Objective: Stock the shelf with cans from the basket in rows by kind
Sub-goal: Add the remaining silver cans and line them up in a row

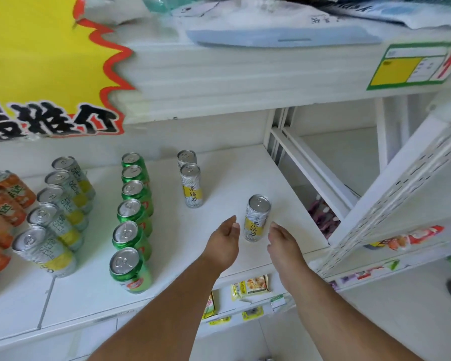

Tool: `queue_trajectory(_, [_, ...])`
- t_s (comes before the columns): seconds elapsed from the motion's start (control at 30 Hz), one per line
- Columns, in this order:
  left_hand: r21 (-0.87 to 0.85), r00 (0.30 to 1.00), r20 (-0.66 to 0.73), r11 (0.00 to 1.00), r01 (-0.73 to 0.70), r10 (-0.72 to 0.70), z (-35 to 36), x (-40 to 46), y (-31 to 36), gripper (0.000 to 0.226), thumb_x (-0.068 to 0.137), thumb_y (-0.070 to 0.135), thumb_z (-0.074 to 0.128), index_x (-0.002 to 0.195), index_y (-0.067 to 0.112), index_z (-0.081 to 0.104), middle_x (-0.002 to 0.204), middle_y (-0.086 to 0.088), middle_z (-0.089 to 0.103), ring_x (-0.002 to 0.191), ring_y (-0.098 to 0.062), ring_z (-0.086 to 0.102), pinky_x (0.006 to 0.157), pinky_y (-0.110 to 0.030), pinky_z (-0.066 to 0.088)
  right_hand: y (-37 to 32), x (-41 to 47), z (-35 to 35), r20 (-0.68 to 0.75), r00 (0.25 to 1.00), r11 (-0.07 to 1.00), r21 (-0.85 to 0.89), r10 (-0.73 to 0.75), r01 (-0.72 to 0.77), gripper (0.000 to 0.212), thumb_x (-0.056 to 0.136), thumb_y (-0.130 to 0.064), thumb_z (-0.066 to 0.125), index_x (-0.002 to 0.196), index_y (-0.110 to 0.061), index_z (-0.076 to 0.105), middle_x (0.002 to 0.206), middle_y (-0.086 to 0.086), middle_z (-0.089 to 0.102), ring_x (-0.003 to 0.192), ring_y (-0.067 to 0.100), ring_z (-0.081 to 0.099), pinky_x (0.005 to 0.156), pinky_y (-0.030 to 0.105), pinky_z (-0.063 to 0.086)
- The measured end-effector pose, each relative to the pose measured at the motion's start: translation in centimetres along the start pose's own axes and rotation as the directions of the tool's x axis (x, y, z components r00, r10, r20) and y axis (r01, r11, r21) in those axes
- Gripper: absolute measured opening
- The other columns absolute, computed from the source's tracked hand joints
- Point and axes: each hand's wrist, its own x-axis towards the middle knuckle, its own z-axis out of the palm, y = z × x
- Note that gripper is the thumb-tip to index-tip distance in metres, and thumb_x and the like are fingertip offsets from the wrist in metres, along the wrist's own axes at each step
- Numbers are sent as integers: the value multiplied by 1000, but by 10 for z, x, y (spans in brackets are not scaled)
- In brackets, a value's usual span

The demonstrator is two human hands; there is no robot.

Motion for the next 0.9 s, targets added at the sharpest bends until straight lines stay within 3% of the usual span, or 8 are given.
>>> queue_trajectory(0.13, [5, 1000, 9, 1000, 24, -24, 8, 7, 9, 51, 104, 45, 39, 153, 31, 36, 151, 1, 48, 136, -21, 49, 116, -41, 37, -5, 4, -4, 53, 999, 998, -61, 2, 1, 47, 108, -41, 45, 151, -24, 50, 145, -1, 56, 137, 24, 52, 121, 47, 36])
queue_trajectory(0.23, [24, 999, 29, 1000, 15, -16, 13, 11, 13, 49, 104, 43, 38, 152, 33, 38, 146, 1, 52, 132, -19, 51, 111, -37, 41, -8, 7, -4, 104, 992, 988, -127, -75, 88, 34, 99, -44, 45, 121, -31, 67, 128, -1, 65, 124, 20, 57, 117, 43, 40])
queue_trajectory(0.3, [38, 997, 53, 997, -60, 58, 15, 10, 16, 39, 106, 35, 37, 143, 36, 49, 129, 7, 62, 110, -9, 57, 96, -28, 45, -8, 9, -2, 130, 986, 982, -143, -108, 127, 28, 98, -41, 42, 110, -35, 67, 122, -4, 68, 118, 17, 59, 112, 41, 44])
queue_trajectory(0.37, [38, 991, 52, 992, -123, 121, 17, 7, 18, 34, 108, 27, 36, 133, 36, 56, 107, 15, 65, 84, 6, 55, 84, -24, 41, -6, 12, -1, 135, 982, 979, -134, -134, 152, 30, 103, -37, 42, 118, -32, 67, 126, -2, 69, 119, 17, 61, 111, 43, 45])
queue_trajectory(0.53, [16, 990, 26, 990, -140, 139, 13, 2, 9, 34, 108, 25, 36, 131, 38, 57, 90, 11, 62, 70, 5, 51, 83, -23, 39, -9, 13, 5, 166, 974, 974, -140, -152, 176, 33, 109, -31, 39, 119, -22, 69, 111, -3, 68, 99, 15, 58, 96, 32, 45])
queue_trajectory(0.67, [-4, 993, -37, 994, -109, 109, -4, -10, 5, 37, 108, 26, 37, 113, 60, 51, 102, 26, 63, 86, 6, 55, 89, -22, 40, -10, 8, 25, 220, 962, 966, -164, -163, 202, 35, 110, -31, 38, 127, -23, 67, 124, 0, 68, 107, 12, 59, 99, 30, 44])
queue_trajectory(0.77, [-29, 994, -92, 998, -59, 56, -23, -19, -2, 34, 108, 27, 37, 114, 58, 49, 111, 22, 63, 96, -1, 56, 90, -21, 39, -11, -2, 43, 288, 945, 958, -192, -152, 212, 37, 110, -32, 38, 132, -22, 66, 130, -1, 67, 118, 15, 60, 105, 31, 43])
queue_trajectory(0.9, [-45, 986, -164, 999, -22, 15, -45, -27, -19, 31, 107, 30, 39, 122, 57, 48, 124, 24, 60, 120, -8, 57, 107, -27, 40, -10, -12, 67, 377, 913, 948, -205, -152, 243, 31, 111, -30, 36, 118, -29, 66, 123, -1, 67, 112, 15, 61, 93, 27, 41])
